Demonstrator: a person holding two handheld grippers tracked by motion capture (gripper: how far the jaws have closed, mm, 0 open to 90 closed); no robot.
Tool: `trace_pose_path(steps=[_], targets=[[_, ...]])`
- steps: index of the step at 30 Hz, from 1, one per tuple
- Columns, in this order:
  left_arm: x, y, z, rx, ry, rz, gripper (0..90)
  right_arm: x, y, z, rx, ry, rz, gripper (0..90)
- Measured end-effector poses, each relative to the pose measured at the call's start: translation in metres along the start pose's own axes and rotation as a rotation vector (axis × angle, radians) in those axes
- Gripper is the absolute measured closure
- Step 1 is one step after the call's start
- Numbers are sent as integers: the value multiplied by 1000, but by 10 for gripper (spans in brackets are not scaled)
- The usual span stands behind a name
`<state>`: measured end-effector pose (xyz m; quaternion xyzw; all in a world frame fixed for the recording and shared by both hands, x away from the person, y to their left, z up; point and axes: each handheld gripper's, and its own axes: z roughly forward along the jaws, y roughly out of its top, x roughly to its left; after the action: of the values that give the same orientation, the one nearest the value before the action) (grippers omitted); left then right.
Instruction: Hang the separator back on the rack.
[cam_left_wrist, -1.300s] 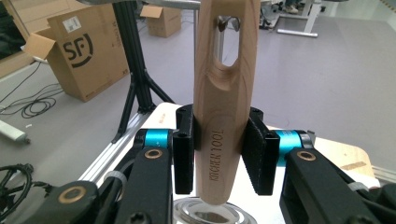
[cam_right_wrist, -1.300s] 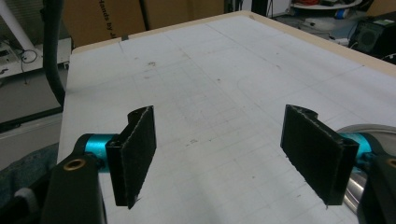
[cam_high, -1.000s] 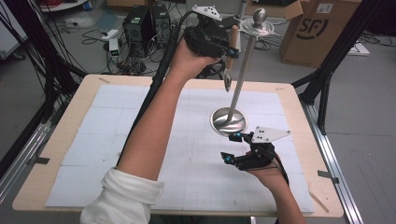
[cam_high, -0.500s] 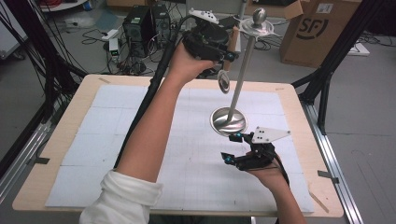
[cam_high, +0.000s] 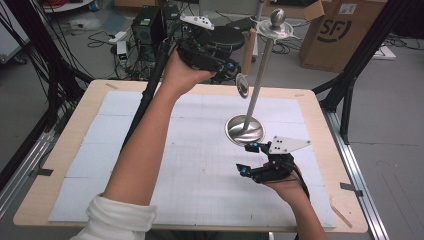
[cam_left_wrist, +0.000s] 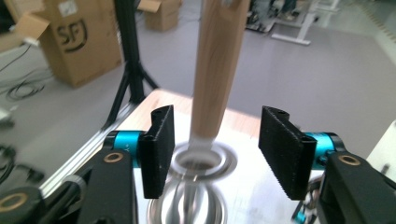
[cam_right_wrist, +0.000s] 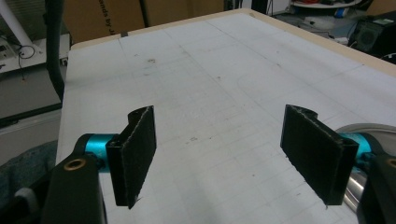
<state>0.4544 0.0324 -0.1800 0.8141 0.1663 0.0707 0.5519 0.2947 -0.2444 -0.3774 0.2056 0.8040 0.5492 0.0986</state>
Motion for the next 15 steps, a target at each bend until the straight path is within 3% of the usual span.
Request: trace_pose_path(steps=[10, 15], targets=[[-1, -29, -28, -2, 24, -28, 338, 2, 2, 3, 4, 1, -7, 261], [-6, -41, -38, -25, 27, -43, 283, 2, 2, 4, 2, -5, -4, 261]])
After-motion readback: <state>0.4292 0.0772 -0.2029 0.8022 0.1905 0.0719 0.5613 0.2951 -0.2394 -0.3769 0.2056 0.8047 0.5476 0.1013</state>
